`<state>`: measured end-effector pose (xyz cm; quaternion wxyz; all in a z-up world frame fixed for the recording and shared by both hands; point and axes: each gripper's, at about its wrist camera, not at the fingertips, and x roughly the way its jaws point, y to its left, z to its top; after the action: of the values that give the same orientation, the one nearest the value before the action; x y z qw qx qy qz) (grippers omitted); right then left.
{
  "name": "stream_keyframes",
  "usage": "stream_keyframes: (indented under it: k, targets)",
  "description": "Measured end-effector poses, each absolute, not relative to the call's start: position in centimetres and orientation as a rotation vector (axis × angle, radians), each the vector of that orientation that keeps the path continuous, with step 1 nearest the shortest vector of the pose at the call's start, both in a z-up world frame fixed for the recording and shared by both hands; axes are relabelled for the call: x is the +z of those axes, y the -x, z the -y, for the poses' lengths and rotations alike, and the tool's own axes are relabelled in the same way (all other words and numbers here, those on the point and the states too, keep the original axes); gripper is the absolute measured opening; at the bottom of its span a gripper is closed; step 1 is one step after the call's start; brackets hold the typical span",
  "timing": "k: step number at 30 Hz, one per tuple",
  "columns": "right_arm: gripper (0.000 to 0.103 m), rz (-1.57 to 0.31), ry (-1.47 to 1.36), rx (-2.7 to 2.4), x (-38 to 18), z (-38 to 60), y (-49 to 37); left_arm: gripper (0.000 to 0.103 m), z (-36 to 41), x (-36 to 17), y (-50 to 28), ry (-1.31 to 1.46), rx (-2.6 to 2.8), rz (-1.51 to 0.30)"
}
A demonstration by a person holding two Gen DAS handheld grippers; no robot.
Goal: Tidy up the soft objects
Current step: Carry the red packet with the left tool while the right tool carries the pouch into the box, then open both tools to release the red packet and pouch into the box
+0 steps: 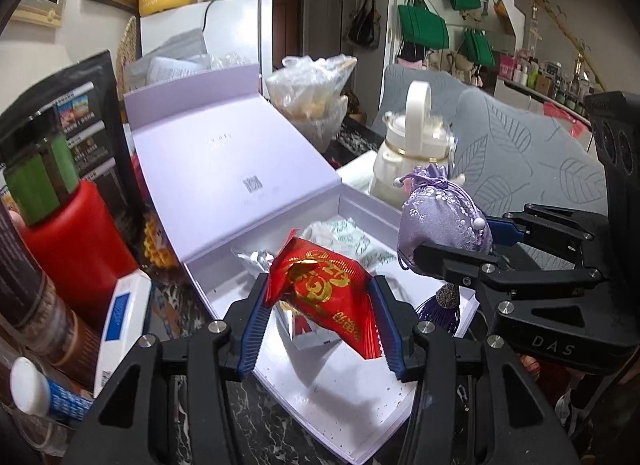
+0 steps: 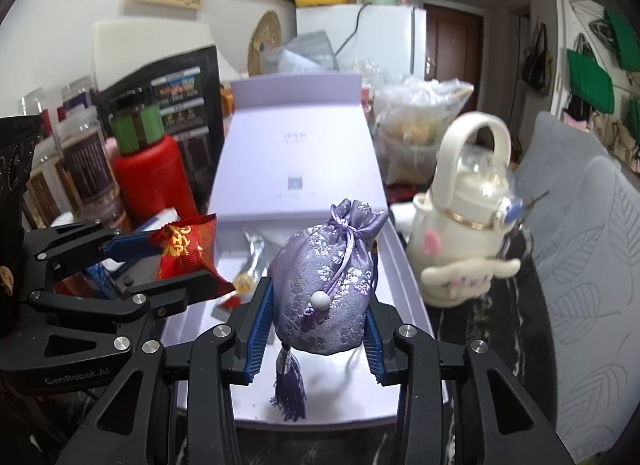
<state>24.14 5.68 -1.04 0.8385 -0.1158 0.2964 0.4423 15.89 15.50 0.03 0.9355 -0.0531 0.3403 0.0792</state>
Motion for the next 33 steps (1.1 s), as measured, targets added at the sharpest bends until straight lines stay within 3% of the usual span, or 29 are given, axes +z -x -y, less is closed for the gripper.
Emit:
stream_keyframes:
  k: [28,33]
  targets:
    - [0.042,-0.802,0.321,0.893,-4.8,-6.6,-25.5,0.049,-15.8,-4.4,-18.6,0.073,0.2,-0.881]
    - [0.051,-0.791,0.327,0.881,-4.7,-6.8,-25.6,0.052,-16.0,-4.3,-19.0,0.066,0.207,-0.895]
